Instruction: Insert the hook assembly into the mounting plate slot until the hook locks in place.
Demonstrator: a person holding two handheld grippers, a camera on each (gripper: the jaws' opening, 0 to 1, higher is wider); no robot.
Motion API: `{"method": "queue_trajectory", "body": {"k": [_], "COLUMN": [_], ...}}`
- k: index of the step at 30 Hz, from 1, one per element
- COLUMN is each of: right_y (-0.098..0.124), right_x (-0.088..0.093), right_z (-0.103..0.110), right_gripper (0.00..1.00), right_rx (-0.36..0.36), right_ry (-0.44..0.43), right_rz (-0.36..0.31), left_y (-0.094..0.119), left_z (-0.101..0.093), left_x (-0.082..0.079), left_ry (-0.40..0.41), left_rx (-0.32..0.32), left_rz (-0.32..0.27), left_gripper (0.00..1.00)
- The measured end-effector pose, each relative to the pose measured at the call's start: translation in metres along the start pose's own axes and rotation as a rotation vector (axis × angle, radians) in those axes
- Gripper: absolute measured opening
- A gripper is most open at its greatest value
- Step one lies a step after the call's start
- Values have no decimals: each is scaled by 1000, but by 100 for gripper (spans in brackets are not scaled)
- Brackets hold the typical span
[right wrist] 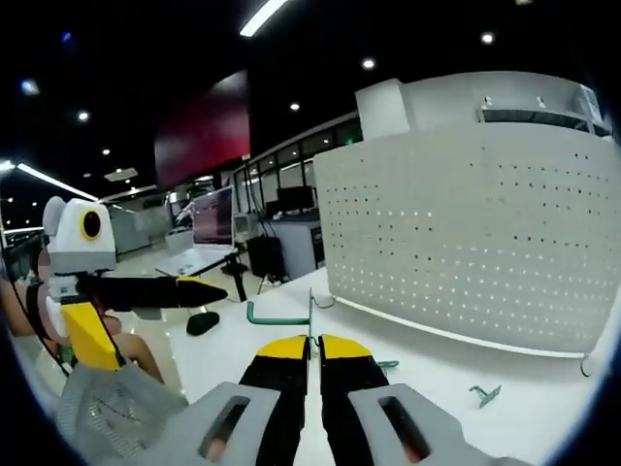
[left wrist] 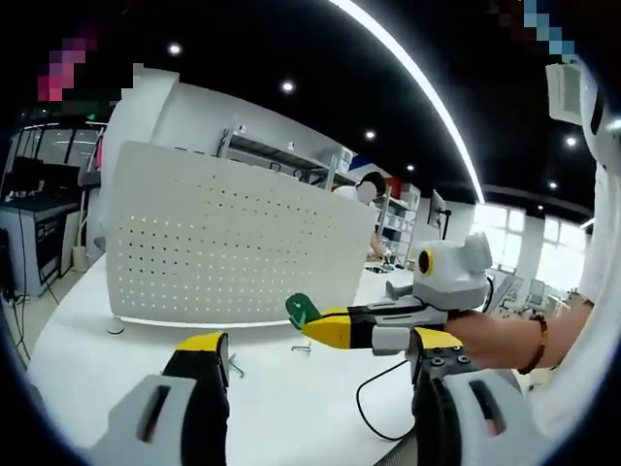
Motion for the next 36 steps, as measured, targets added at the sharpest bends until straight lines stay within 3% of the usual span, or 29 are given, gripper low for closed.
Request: {"method": "queue_trajectory", "body": {"k": [10,22,30,36], "right_y": [-2,-1,2,3], "right_x": [-1,-4,-4,-8], "right_z": [4,12,13,20], "right_gripper": [2,2,2,2], "right_rx": [-17,-61,-69,-89], "right_ry": [10,0,17,15], "right_rz": [-14,-38,-31,-54], "left_y": [0,-3,-5,-6], "left_z": [8,12,9,11], "left_x": [-1,2,3,1], "left_ry": [51,129,222,254], "left_rx": [-40,-18,34,49], "left_rz": [-21,-17,-56,-57], "left_gripper": [65,42,26,23]}}
Point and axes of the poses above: the point that each gripper's makers call its tool centre point, and the gripper's own axes: y roughly backward along the fingers, z roughly to its left, x roughly out of its underside, the point moved 5 cm from there along y, roughly backward along the fingers, and after that the axes turned 6 degrees about z, right-handed, at the moved point
